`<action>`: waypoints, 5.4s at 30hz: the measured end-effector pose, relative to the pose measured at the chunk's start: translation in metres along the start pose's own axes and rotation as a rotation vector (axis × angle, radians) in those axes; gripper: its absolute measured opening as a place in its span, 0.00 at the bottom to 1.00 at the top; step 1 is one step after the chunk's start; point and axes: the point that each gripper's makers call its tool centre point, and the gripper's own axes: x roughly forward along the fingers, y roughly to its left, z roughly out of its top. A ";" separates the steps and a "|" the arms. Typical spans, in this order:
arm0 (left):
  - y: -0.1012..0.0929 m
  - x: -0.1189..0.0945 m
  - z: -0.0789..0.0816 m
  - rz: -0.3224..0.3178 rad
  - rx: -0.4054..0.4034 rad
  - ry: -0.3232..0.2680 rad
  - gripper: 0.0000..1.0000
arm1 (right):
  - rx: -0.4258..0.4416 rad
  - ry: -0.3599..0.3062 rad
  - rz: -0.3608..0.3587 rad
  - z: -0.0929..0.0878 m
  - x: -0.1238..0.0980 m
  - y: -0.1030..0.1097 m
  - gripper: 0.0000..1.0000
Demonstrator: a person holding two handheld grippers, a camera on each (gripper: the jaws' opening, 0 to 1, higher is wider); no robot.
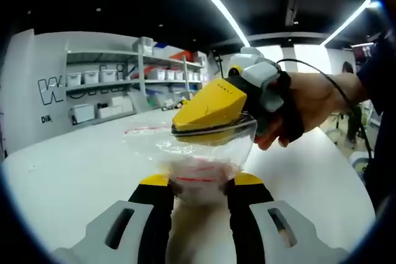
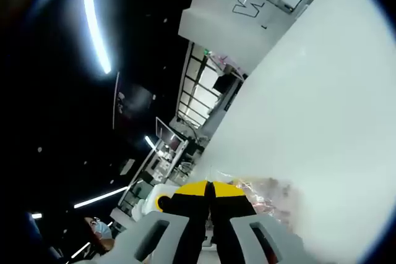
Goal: Open the resealable bag by pulling the two sides of the seal apart until the entire bag opening is separated and visibly accessible.
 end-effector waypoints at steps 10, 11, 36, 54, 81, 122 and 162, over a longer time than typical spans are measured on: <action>-0.002 0.000 0.000 -0.009 -0.004 -0.003 0.35 | 0.004 -0.013 0.003 0.002 -0.001 0.001 0.00; -0.003 0.000 0.000 -0.009 -0.008 -0.003 0.36 | 0.009 -0.018 0.003 0.003 -0.001 -0.001 0.00; -0.007 -0.003 0.001 -0.010 -0.016 -0.010 0.36 | 0.045 -0.053 0.014 0.006 -0.002 -0.001 0.00; -0.012 -0.006 0.007 -0.028 -0.026 -0.042 0.48 | 0.044 -0.087 0.012 0.009 -0.008 -0.001 0.00; 0.005 -0.015 0.022 -0.018 -0.067 -0.083 0.49 | 0.065 -0.113 0.028 0.009 -0.015 0.003 0.00; 0.005 -0.050 0.056 0.078 -0.121 -0.142 0.44 | 0.062 -0.132 0.040 0.013 -0.018 0.002 0.00; 0.004 -0.049 0.049 -0.039 -0.574 -0.031 0.32 | -0.131 -0.127 0.023 -0.008 -0.018 0.014 0.00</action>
